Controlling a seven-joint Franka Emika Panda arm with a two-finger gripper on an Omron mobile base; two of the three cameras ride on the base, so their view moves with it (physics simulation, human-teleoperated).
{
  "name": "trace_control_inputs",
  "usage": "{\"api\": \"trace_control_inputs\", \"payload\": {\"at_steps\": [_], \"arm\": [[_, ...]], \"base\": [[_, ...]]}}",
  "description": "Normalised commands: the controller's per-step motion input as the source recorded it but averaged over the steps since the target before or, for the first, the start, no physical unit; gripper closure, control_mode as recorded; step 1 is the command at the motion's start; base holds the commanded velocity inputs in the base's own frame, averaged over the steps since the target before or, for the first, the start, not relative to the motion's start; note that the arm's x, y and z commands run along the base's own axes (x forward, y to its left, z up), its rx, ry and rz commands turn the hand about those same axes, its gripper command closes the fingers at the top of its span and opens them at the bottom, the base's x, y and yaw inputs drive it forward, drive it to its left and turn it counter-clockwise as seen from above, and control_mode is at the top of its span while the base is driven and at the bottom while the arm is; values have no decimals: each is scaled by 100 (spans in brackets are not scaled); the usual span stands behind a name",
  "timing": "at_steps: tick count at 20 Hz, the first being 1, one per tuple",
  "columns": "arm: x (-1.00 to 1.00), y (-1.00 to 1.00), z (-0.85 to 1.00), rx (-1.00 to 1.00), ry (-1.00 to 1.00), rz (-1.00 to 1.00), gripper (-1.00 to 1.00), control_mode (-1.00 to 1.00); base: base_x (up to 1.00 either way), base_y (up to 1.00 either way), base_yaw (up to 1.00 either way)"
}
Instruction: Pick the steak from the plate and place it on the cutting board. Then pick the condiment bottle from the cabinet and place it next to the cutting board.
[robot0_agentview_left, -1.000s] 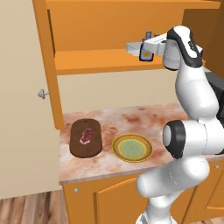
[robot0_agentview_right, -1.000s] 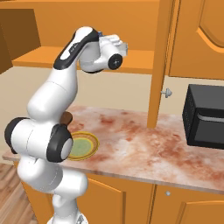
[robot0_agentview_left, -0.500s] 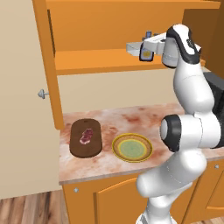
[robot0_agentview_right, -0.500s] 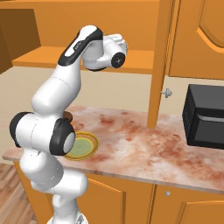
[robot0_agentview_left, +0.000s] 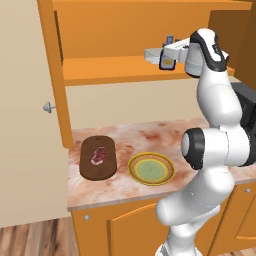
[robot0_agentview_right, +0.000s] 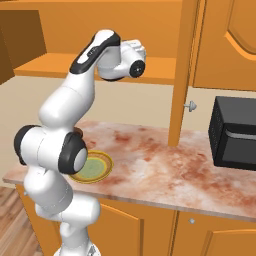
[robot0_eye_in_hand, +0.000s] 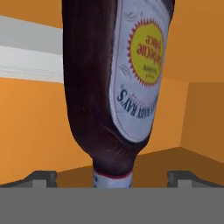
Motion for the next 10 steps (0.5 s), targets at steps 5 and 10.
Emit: {"api": "trace_control_inputs", "payload": {"at_steps": [5, 10], "arm": [[12, 0, -7, 0, 0, 0, -100, -100], [16, 0, 0, 0, 0, 0, -100, -100]], "base": [[0, 0, 0], [0, 0, 0]]}}
